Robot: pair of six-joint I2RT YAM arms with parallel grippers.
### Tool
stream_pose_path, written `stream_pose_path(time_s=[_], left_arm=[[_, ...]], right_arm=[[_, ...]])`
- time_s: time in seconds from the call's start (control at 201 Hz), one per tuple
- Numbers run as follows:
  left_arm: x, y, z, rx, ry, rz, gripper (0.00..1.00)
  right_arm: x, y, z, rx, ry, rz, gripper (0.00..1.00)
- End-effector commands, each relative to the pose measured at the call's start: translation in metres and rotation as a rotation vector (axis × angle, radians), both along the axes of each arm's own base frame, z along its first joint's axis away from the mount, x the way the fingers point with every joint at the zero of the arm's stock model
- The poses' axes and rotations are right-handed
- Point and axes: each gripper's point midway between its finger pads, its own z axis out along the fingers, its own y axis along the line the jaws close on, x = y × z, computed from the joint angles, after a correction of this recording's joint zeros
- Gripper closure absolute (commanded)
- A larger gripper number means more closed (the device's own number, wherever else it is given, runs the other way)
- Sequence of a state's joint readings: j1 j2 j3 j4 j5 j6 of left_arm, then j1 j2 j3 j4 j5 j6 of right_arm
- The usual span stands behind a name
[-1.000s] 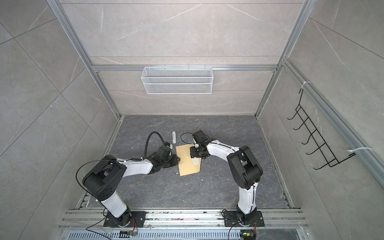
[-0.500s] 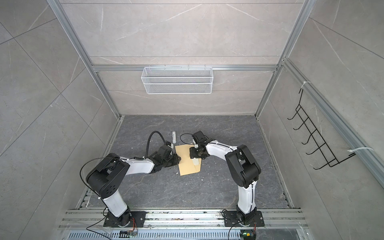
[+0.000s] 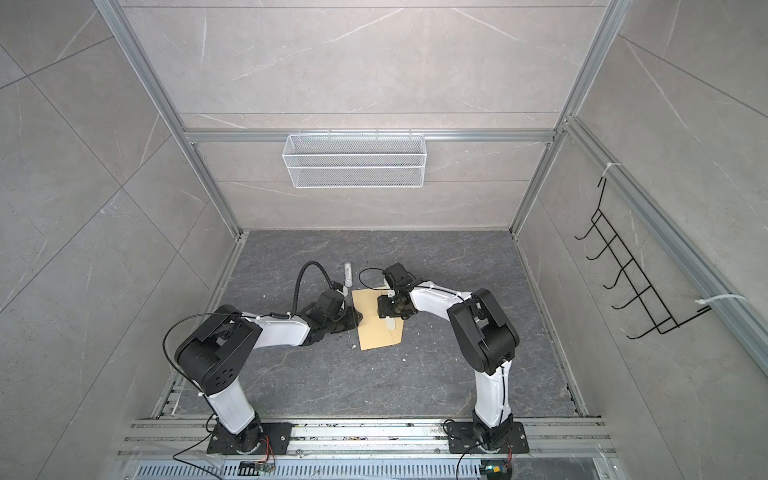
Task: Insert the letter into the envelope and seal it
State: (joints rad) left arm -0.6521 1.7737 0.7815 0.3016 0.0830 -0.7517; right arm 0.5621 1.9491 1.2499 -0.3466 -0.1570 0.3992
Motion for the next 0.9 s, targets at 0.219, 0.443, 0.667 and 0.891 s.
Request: stream_pose_path(time_s=[0.219,0.443,0.667,0.891], left_arm=[[-0.003,-0.005,-0.014,0.006,0.038,-0.028,0.79],[-0.003,-0.006,-0.017,0.005,0.041,-0.029,0.79],[-0.004,-0.006,-0.019,0.007,0.047,-0.03,0.79],[-0.004,-0.007,-0.021,0.005,0.051,-0.031,0.79]], right_arm=[[0.0,0.018,-0.003,0.034,0.015,0.022,0.4],[-0.003,0.026,-0.004,0.054,0.023,0.031,0.41],[-0.003,0.031,-0.004,0.066,0.024,0.039,0.41],[-0.003,0.035,-0.004,0.084,0.026,0.044,0.41]])
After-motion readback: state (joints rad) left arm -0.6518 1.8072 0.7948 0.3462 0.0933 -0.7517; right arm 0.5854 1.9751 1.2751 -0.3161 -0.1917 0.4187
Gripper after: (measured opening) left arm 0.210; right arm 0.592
